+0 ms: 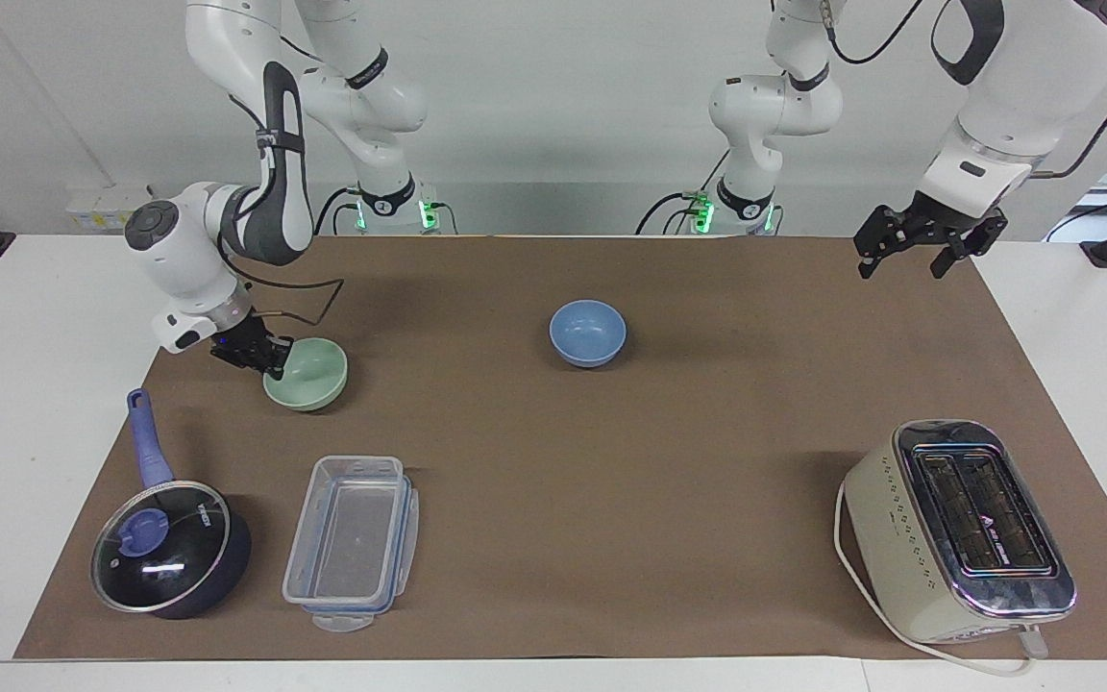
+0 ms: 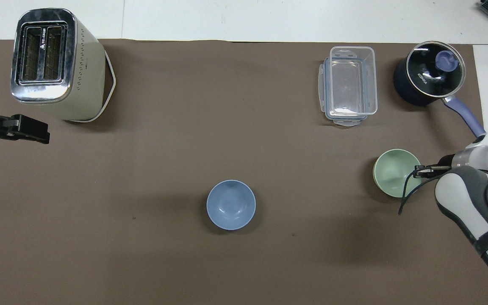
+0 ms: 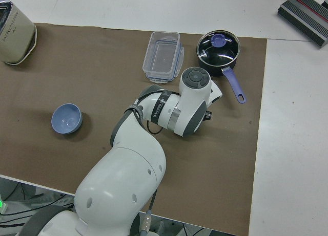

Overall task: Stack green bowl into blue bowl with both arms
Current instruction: 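Reach the right gripper to the green bowl rim and grasp it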

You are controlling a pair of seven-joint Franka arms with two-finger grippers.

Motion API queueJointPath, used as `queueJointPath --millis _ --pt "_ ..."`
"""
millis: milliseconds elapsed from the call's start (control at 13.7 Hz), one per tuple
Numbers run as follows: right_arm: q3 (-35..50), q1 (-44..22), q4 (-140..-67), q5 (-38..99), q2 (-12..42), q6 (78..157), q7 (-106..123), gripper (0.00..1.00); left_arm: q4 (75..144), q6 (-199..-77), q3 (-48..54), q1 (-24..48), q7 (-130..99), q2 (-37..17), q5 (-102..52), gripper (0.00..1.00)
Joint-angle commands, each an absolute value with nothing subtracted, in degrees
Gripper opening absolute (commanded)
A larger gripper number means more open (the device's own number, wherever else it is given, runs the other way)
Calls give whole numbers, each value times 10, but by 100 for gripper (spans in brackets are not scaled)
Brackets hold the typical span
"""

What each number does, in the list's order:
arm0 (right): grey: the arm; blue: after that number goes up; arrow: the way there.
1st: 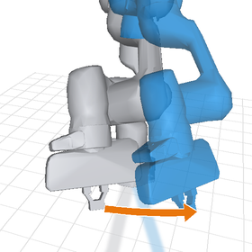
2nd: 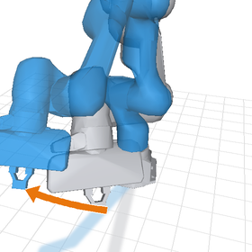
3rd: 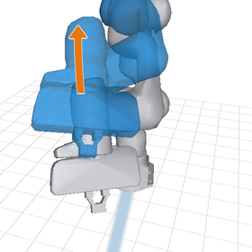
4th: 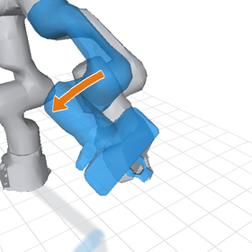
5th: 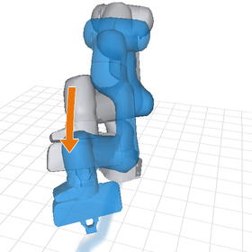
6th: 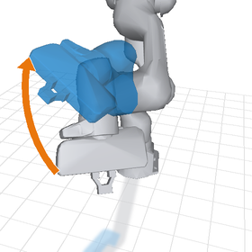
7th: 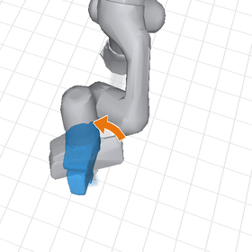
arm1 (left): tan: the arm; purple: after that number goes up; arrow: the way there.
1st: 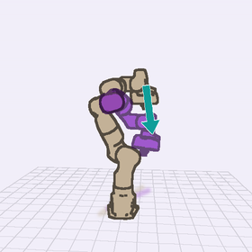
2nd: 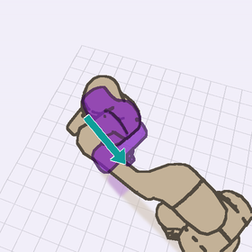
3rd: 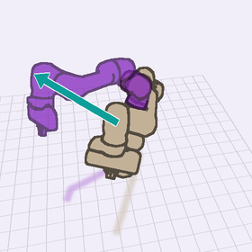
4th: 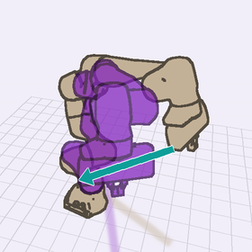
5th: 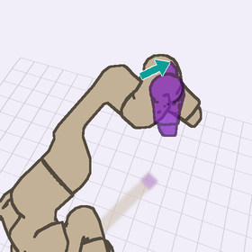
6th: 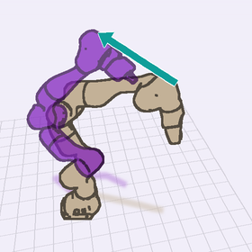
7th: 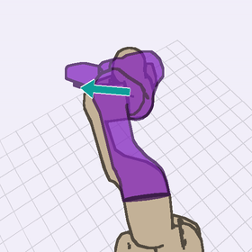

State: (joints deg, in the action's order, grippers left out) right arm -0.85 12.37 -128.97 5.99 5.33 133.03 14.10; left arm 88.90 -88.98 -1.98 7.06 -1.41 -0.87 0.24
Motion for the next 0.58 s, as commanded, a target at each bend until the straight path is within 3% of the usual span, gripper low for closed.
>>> queueJointPath --millis 0,510 --pt "-6 131 -1284 71 47 1314 163 0 878 -876 -16 64 -11 -13 10 100" --pt "1 122 -1251 97 18 1236 161 0 878 -876 -16 64 -11 -13 10 100"
